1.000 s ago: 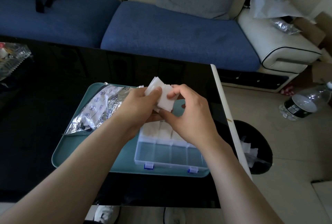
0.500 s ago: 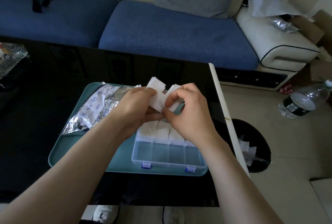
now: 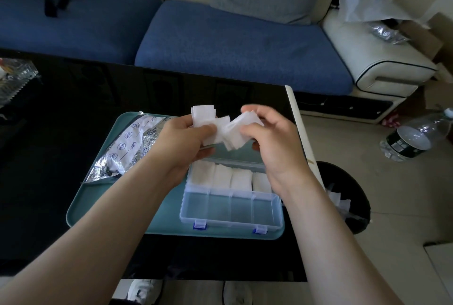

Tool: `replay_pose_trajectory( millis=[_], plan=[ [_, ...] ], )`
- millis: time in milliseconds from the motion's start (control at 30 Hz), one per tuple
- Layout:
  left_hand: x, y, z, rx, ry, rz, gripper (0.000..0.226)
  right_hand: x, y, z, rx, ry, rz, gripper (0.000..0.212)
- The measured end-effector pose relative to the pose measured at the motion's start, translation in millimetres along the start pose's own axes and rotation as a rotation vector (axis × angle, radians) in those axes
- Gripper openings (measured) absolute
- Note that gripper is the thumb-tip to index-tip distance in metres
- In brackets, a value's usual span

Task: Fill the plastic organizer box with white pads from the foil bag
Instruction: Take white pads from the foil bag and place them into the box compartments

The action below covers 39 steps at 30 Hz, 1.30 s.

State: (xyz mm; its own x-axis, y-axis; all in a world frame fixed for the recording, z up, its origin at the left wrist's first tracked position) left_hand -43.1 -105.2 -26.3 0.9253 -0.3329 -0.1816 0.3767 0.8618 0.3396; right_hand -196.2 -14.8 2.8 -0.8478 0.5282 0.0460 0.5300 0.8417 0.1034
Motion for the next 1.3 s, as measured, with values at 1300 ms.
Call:
replay_pose_trajectory(
  millis=[1300],
  plan=[
    [-14.4, 15.6, 8.3, 0.047, 0.01, -0.134, 0.033, -6.4, 1.9, -5.4, 0.149, 0.106, -0.015, 0.025]
  ],
)
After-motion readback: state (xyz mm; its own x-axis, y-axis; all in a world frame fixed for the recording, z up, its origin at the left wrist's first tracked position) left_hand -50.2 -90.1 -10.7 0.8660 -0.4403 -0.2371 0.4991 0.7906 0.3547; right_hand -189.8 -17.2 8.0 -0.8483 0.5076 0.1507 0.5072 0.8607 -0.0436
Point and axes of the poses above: each hand's wrist, its own y-axis away from the middle knuckle, its own x-axis out of the back of the hand, z = x × y, the point moved 4 cm from there along -y, towards the middle knuckle, and after that the axes turned 2 degrees about -x, right-handed, at the moved point
